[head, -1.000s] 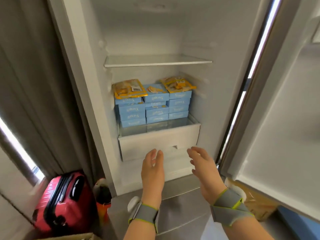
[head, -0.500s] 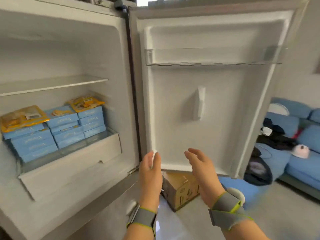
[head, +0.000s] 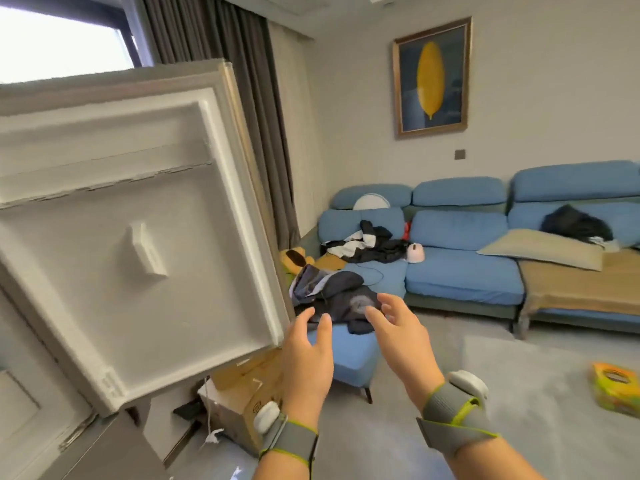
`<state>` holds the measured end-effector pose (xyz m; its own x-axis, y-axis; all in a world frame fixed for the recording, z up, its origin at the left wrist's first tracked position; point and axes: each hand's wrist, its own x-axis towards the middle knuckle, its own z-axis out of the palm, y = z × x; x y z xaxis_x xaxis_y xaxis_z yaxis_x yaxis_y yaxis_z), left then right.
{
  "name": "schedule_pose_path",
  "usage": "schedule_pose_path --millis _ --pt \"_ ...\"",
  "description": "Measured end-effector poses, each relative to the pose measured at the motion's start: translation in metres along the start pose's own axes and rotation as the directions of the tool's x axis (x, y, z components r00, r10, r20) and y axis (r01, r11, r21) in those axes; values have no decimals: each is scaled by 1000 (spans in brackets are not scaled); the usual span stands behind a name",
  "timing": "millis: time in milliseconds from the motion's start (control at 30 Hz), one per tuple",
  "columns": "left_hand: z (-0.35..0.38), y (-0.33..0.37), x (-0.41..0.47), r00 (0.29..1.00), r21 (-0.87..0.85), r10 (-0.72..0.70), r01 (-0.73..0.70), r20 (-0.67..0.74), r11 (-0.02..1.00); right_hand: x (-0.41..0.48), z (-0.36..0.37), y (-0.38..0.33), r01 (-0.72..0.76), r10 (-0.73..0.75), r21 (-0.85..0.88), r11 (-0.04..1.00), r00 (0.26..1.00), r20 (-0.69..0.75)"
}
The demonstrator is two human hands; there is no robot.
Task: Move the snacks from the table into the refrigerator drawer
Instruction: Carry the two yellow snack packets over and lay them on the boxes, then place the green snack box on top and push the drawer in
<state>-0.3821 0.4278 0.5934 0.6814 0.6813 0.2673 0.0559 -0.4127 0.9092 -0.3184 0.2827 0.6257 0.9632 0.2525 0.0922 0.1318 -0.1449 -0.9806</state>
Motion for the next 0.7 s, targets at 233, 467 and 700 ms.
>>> schedule_pose_path --millis 233,467,700 --pt "128 53 -38 964 60 115 -133 238 989 -7 -133 45 -55 46 -30 998 973 -226" --pt "237 92 -79 856 61 209 -268 472 961 -18 -243 87 -177 130 -60 982 880 -457" --pt "324 102 -100 743 28 242 -331 623 943 -10 -313 128 -282 167 -113 953 798 -580"
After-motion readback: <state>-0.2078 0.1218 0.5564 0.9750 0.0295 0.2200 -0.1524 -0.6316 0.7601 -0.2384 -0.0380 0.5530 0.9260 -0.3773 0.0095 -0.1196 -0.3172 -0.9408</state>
